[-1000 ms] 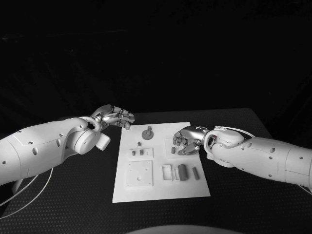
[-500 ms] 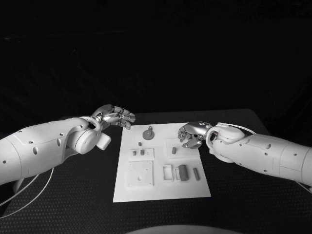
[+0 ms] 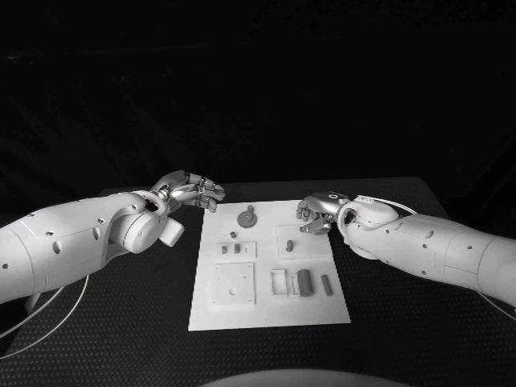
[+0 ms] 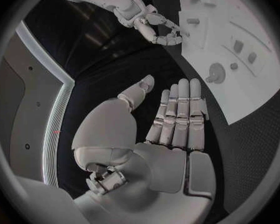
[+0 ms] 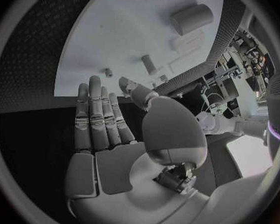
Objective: Assemble the parts on the task board
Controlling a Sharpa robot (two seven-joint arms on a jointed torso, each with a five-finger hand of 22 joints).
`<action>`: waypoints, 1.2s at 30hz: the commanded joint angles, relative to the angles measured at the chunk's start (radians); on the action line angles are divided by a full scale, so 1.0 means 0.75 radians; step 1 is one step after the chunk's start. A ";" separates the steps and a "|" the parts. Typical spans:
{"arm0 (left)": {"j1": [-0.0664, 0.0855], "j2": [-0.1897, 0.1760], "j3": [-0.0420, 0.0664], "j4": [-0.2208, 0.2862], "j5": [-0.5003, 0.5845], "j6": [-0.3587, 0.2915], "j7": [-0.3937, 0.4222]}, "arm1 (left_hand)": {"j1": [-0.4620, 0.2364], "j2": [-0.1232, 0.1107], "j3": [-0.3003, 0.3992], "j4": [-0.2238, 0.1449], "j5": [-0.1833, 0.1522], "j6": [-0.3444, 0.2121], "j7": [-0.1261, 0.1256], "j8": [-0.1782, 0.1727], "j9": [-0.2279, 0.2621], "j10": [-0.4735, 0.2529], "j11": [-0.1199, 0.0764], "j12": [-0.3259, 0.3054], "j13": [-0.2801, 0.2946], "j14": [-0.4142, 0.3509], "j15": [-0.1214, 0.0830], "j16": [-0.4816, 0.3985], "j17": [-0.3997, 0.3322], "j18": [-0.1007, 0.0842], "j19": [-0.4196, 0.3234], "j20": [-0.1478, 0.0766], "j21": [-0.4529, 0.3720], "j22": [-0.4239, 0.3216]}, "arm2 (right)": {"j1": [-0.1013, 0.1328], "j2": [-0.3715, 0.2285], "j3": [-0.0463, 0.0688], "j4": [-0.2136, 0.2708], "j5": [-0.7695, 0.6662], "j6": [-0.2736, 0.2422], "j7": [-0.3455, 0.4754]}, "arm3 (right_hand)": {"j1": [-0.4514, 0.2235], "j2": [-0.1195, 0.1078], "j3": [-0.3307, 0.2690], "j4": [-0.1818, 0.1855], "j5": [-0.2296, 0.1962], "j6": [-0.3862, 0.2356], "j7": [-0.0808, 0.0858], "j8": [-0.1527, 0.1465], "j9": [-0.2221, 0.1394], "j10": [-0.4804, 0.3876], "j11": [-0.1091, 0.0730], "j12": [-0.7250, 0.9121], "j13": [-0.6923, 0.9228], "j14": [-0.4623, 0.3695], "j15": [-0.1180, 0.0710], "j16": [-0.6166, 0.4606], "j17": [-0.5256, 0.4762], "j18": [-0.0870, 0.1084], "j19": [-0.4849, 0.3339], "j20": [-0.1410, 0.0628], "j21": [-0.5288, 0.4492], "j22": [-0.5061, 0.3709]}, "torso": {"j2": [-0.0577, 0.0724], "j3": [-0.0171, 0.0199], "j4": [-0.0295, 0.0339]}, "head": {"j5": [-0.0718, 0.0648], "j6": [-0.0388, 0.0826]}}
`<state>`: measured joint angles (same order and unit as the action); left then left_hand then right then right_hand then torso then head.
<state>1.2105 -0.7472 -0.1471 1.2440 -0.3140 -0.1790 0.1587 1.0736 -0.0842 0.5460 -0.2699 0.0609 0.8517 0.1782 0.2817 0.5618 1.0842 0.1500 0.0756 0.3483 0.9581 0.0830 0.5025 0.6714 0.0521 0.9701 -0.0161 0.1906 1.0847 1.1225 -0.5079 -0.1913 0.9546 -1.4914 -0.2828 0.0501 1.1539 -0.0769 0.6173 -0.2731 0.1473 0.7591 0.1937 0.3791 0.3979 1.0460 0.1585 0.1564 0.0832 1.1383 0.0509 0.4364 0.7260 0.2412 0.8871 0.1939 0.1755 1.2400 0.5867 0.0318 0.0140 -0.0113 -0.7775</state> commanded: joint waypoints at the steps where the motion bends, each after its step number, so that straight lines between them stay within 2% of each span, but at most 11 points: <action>1: 0.002 -0.001 0.002 0.008 0.010 0.011 0.022 | -0.012 0.006 -0.008 0.003 0.000 0.006 0.002 0.002 0.002 0.004 -0.007 0.006 -0.001 0.007 0.005 -0.006 0.002 0.013 -0.002 0.004 -0.008 0.002 | -0.001 0.012 0.000 -0.025 -0.041 -0.009 -0.043 | -0.006 0.025 0.003 0.007 0.001 0.026 0.002 0.013 0.002 0.029 -0.008 0.009 0.008 0.022 -0.010 0.016 0.013 0.027 0.025 -0.005 0.001 0.007 | 0.004 0.0000 0.0034 | -0.001 -0.004; 4: 0.002 -0.003 0.002 0.013 0.010 0.011 0.023 | -0.016 0.007 -0.009 0.007 0.000 0.006 0.002 0.003 0.002 0.003 -0.007 0.006 -0.002 0.009 0.005 -0.008 0.005 0.013 0.000 0.003 -0.009 0.003 | -0.001 0.021 0.000 -0.038 -0.043 0.016 -0.048 | -0.018 0.023 0.000 0.010 0.001 0.040 -0.002 0.017 0.002 0.042 -0.015 0.012 0.012 0.027 -0.015 0.029 0.022 0.027 0.036 -0.009 0.004 0.013 | 0.005 0.0007 0.0030 | 0.001 -0.009; 6: 0.002 -0.006 0.002 0.017 0.010 0.011 0.023 | -0.017 0.007 -0.010 0.008 0.001 0.006 0.002 0.003 0.002 0.003 -0.007 0.007 -0.003 0.010 0.005 -0.008 0.007 0.014 0.000 0.003 -0.009 0.003 | -0.002 0.025 0.000 -0.037 -0.043 0.025 -0.044 | -0.023 0.021 0.000 0.013 0.001 0.044 -0.004 0.017 0.001 0.046 -0.016 0.012 0.014 0.030 -0.017 0.035 0.025 0.027 0.041 -0.010 0.004 0.015 | 0.004 -0.0005 0.0029 | 0.000 -0.013; 9: 0.002 -0.011 0.002 0.023 0.010 0.008 0.022 | -0.017 0.007 -0.010 0.008 0.001 0.007 0.002 0.003 0.002 0.003 -0.007 0.007 -0.003 0.011 0.004 -0.008 0.008 0.014 0.001 0.003 -0.008 0.003 | -0.004 0.034 -0.001 -0.039 -0.043 0.026 -0.038 | -0.027 0.022 0.001 0.018 0.001 0.050 -0.006 0.018 0.000 0.053 -0.019 0.013 0.017 0.034 -0.020 0.043 0.030 0.027 0.050 -0.013 0.006 0.018 | 0.004 0.0005 0.0010 | 0.004 -0.018; 14: 0.002 -0.012 0.002 0.024 0.010 0.008 0.025 | -0.018 0.008 -0.010 0.010 0.001 0.007 0.001 0.003 0.002 0.003 -0.007 0.007 -0.003 0.012 0.004 -0.009 0.009 0.014 0.001 0.003 -0.009 0.004 | -0.013 0.044 -0.001 -0.049 -0.042 0.016 -0.031 | -0.030 0.027 0.005 0.022 0.001 0.077 -0.016 0.026 0.001 0.083 -0.031 0.022 0.030 0.047 -0.030 0.060 0.039 0.027 0.069 -0.021 0.009 0.027 | 0.003 0.0012 0.0024 | 0.006 -0.021; 17: 0.002 -0.014 0.002 0.025 0.010 0.007 0.025 | -0.019 0.008 -0.011 0.011 0.001 0.007 0.001 0.003 0.002 0.004 -0.008 0.007 -0.003 0.012 0.004 -0.009 0.010 0.014 0.002 0.003 -0.009 0.004 | -0.014 0.049 -0.001 -0.053 -0.042 0.024 -0.033 | -0.031 0.027 0.005 0.021 0.001 0.080 -0.017 0.027 0.002 0.087 -0.032 0.023 0.032 0.048 -0.032 0.062 0.040 0.027 0.071 -0.022 0.009 0.029 | 0.003 0.0014 0.0020 | 0.007 -0.023; 21: 0.003 -0.016 0.002 0.033 0.010 0.008 0.025 | -0.020 0.008 -0.011 0.011 0.001 0.008 0.001 0.003 0.002 0.004 -0.008 0.008 -0.003 0.012 0.004 -0.010 0.011 0.014 0.001 0.003 -0.009 0.004 | -0.015 0.050 -0.001 -0.057 -0.046 0.046 -0.042 | -0.032 0.028 0.006 0.020 0.001 0.086 -0.019 0.029 0.002 0.093 -0.034 0.024 0.034 0.050 -0.033 0.065 0.041 0.027 0.075 -0.024 0.009 0.031 | 0.004 -0.0007 0.0019 | 0.007 -0.028; 28: 0.005 -0.019 0.002 0.037 0.010 0.009 0.025 | -0.021 0.007 -0.012 0.012 0.001 0.008 0.001 0.003 0.002 0.004 -0.008 0.008 -0.004 0.012 0.004 -0.011 0.012 0.014 0.001 0.003 -0.010 0.004 | -0.021 0.056 -0.002 -0.072 -0.068 0.073 -0.058 | -0.032 0.028 0.006 0.018 0.001 0.089 -0.021 0.029 0.003 0.096 -0.036 0.024 0.036 0.050 -0.034 0.066 0.042 0.027 0.076 -0.024 0.008 0.032 | 0.004 0.0010 0.0006 | 0.010 -0.034; 36: 0.007 -0.020 0.003 0.039 0.010 0.006 0.028 | -0.021 0.007 -0.012 0.013 0.001 0.008 0.001 0.003 0.002 0.004 -0.008 0.008 -0.004 0.012 0.004 -0.012 0.014 0.014 0.001 0.003 -0.011 0.004 | -0.029 0.064 -0.004 -0.074 -0.069 0.081 -0.050 | -0.031 0.025 0.006 0.014 0.001 0.090 -0.021 0.029 0.002 0.096 -0.036 0.023 0.037 0.048 -0.035 0.066 0.042 0.027 0.075 -0.025 0.007 0.033 | 0.003 0.0008 0.0012 | 0.011 -0.036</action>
<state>1.2142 -0.7625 -0.1464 1.2699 -0.3130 -0.1781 0.1626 1.0692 -0.0798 0.5411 -0.2649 0.0609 0.8517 0.1782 0.2817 0.5624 1.0844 0.1499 0.0756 0.3466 0.9611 0.0859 0.4985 0.6808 0.0452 0.9701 -0.0160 0.1866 1.0868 1.1010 -0.4612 -0.1940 0.8979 -1.5263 -0.2428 0.0132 1.1361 -0.0591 0.6211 -0.2605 0.1473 0.8186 0.1796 0.3957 0.3985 1.1081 0.1321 0.1690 0.1097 1.1688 0.0271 0.4821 0.7559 0.2412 0.9364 0.1734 0.1756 1.2632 0.5896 0.0321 0.0150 -0.0045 -0.8043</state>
